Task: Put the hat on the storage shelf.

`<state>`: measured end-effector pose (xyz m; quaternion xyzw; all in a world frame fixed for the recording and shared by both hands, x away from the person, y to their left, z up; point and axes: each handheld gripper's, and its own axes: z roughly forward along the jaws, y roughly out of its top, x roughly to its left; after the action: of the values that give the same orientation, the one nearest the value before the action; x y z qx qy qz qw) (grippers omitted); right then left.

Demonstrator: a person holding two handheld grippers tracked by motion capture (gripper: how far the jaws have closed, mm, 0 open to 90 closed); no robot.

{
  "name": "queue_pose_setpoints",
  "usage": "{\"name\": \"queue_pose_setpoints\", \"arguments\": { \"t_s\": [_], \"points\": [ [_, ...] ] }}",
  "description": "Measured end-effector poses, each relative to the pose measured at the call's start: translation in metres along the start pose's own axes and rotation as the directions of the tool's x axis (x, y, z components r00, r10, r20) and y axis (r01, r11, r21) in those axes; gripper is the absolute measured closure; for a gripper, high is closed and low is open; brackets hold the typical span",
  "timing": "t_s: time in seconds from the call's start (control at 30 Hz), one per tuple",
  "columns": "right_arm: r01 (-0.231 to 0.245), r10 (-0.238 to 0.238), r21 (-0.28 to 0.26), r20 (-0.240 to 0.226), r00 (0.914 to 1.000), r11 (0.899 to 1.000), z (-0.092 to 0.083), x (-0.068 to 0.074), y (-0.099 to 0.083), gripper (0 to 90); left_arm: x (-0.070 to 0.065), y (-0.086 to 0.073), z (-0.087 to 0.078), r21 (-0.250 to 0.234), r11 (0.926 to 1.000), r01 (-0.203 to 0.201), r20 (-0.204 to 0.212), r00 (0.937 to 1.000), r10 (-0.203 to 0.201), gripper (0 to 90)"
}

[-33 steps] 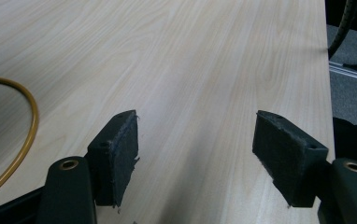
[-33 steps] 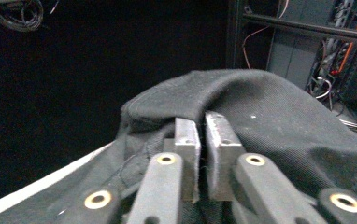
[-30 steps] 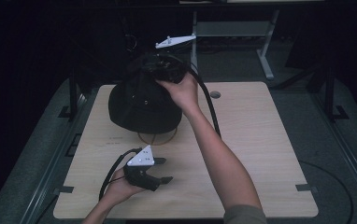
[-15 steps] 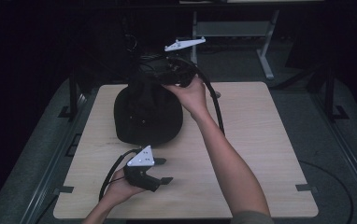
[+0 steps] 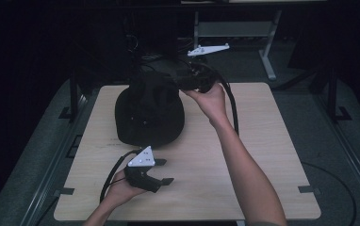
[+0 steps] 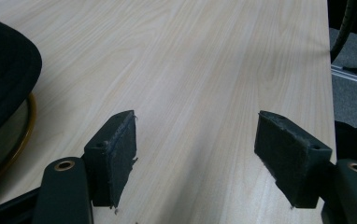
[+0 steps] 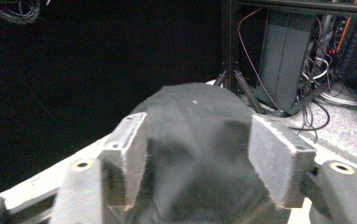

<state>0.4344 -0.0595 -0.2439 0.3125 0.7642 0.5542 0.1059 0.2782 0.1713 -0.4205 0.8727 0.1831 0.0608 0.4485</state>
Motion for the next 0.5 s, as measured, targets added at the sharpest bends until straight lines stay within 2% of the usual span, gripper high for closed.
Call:
{"name": "queue_pose_setpoints", "arguments": {
  "t_s": [0.43, 0.5],
  "points": [
    [-0.034, 0.034, -0.021, 0.024, 0.9991, 0.999, -0.030, -0.012, -0.019, 30.4, 0.002, -0.001, -0.001, 0.001, 1.0000, 0.003, -0.010, 0.9999, -0.003, 28.2],
    [-0.044, 0.044, -0.009, 0.028, 0.9986, 0.999, -0.034, -0.014, -0.022, 28.4, 0.003, -0.001, -0.001, 0.005, 1.0000, 0.000, -0.010, 0.9999, 0.000, 28.1]
  ]
}}
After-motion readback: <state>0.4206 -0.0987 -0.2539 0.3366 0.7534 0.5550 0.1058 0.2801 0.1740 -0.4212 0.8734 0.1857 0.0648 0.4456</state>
